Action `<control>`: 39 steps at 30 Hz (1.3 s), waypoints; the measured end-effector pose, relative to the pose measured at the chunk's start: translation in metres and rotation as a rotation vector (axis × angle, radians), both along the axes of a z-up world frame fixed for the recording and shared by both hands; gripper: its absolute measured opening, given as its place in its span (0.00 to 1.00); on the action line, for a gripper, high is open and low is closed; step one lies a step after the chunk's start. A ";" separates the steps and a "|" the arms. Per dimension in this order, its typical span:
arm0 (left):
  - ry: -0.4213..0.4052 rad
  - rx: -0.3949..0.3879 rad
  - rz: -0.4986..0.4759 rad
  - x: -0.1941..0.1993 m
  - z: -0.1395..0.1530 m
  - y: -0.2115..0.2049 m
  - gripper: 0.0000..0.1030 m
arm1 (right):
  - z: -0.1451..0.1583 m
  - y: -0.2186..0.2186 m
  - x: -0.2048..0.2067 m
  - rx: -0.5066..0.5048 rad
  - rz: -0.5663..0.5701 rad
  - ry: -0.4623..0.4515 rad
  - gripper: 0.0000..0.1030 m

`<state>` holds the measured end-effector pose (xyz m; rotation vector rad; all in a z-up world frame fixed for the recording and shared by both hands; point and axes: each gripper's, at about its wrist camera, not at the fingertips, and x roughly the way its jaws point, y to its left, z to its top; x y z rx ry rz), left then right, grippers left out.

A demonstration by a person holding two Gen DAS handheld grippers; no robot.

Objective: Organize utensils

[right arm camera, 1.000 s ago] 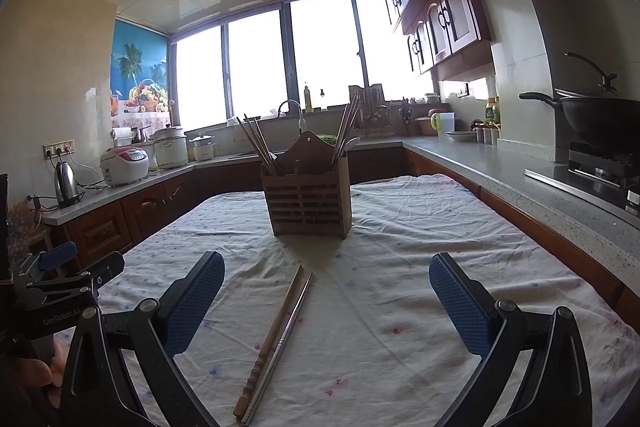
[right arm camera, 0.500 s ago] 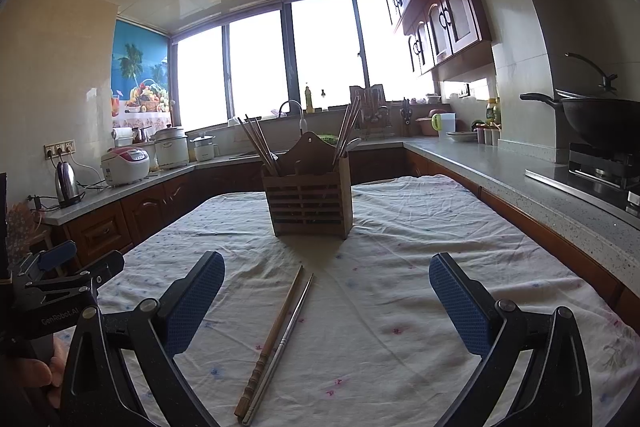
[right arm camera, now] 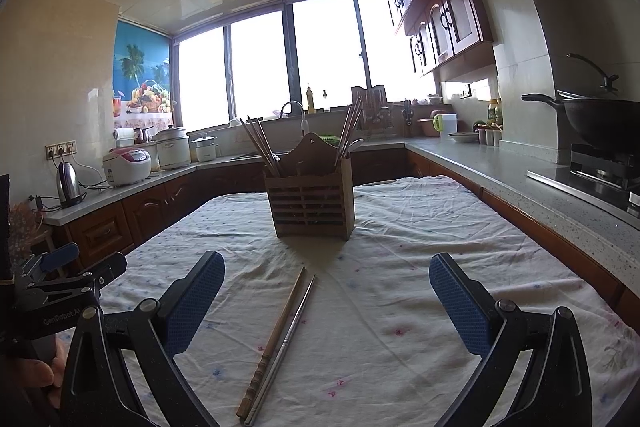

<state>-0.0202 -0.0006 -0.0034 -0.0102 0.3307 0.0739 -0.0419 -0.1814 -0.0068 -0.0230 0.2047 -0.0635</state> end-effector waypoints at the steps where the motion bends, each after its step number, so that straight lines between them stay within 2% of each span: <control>1: 0.000 0.000 0.000 0.000 0.000 0.000 0.99 | 0.000 0.000 0.000 0.000 -0.001 0.000 1.00; 39: 0.006 0.004 -0.006 -0.001 0.002 -0.006 0.99 | 0.008 0.013 0.006 0.004 0.018 -0.012 1.00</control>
